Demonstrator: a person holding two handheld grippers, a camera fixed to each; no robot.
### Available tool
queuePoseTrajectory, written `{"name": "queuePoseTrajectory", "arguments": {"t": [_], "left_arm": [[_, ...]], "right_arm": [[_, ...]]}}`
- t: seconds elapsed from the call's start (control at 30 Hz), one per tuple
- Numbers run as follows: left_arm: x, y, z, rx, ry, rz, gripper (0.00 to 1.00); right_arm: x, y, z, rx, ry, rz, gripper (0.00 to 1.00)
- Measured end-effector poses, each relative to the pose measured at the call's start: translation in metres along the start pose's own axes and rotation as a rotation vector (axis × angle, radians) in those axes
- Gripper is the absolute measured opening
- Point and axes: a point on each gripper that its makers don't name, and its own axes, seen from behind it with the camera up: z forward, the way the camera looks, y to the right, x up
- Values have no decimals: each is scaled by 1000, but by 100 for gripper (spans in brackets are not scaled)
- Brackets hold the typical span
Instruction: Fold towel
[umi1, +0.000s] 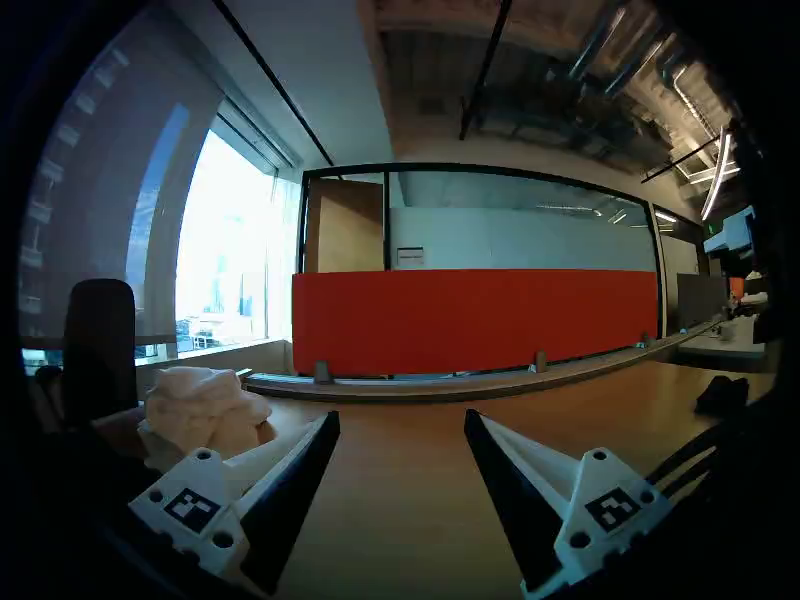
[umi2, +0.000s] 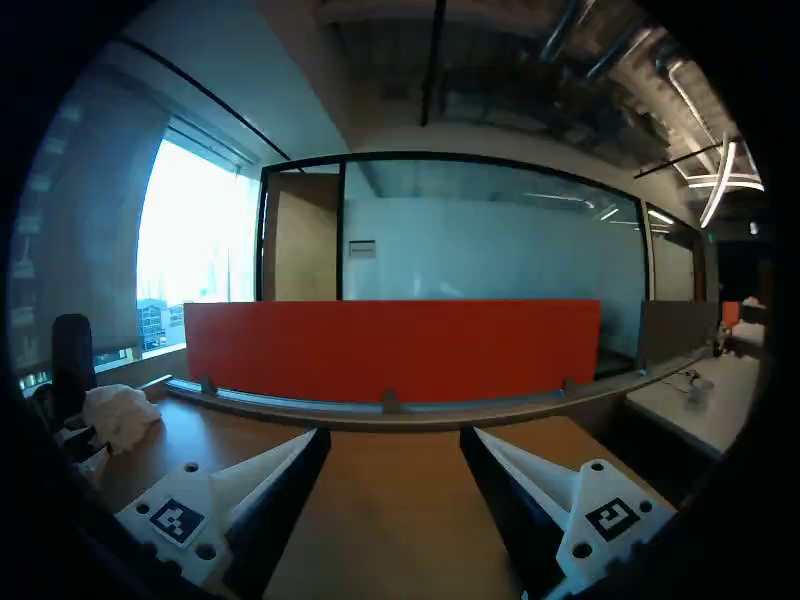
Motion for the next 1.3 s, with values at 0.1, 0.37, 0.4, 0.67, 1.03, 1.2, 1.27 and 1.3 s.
{"name": "queuePoseTrajectory", "arguments": {"t": [0.1,0.37,0.4,0.67,1.03,1.2,1.27,1.3], "left_arm": [[-9,-1,0,4,-1,-3,92],[-28,-7,1,9,-12,-12,92],[-30,-7,1,9,-15,-14,92],[-44,-11,3,18,-28,-19,92],[-52,-14,1,29,-68,-9,92],[-53,-13,2,24,-74,-9,92],[-53,-11,2,18,-75,-9,92],[-53,-11,3,18,-75,-9,92]], "right_arm": [[-7,0,1,0,-2,-1,100],[-19,2,4,-1,-7,6,100],[-20,3,4,-2,-7,3,100],[-29,5,4,-9,-23,-19,100],[-35,0,6,-3,-31,-20,100],[-35,-2,6,3,-29,-21,100],[-35,-2,6,6,-30,-17,100],[-35,-2,6,6,-31,-14,100]]}}
